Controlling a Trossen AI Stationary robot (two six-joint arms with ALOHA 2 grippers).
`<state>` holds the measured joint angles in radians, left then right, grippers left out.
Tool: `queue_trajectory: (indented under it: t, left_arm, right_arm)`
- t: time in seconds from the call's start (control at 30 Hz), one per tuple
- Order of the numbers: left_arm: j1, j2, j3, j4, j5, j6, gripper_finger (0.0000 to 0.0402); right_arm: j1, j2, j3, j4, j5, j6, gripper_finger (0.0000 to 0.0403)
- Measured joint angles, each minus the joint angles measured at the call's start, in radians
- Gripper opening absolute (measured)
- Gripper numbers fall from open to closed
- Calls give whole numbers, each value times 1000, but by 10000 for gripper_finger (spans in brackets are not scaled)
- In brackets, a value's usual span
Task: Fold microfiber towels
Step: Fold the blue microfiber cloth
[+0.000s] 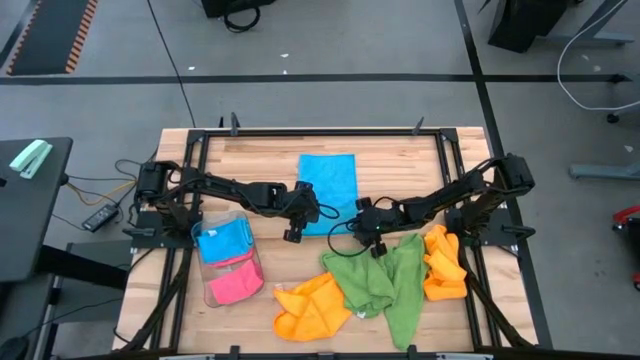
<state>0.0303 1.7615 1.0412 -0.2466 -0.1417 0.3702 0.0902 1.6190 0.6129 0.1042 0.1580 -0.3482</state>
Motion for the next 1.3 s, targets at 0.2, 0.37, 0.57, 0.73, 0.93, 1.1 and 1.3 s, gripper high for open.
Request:
queue_trajectory:
  t: [0.2,0.37,0.57,0.73,0.93,1.1,1.3]
  left_arm:
    - [-2,0,0,-20,0,31,123]
    - [-13,1,0,-51,0,86,120]
    - [-47,-2,0,-58,-23,147,127]
    - [-77,-2,0,-82,-60,169,124]
    - [-105,-2,0,-82,-58,160,113]
    - [-102,-3,0,-108,-62,62,124]
    - [-101,-3,0,-126,-38,-61,174]
  right_arm:
    - [1,9,-7,13,28,-26,162]
    - [0,8,-22,26,27,-29,129]
    - [-1,9,-23,12,13,-25,51]
    - [-11,9,-23,7,5,4,9]
    - [-16,-16,13,-38,-2,24,5]
    - [-31,-63,74,-165,-1,61,3]
    - [-38,-101,103,-238,-2,103,2]
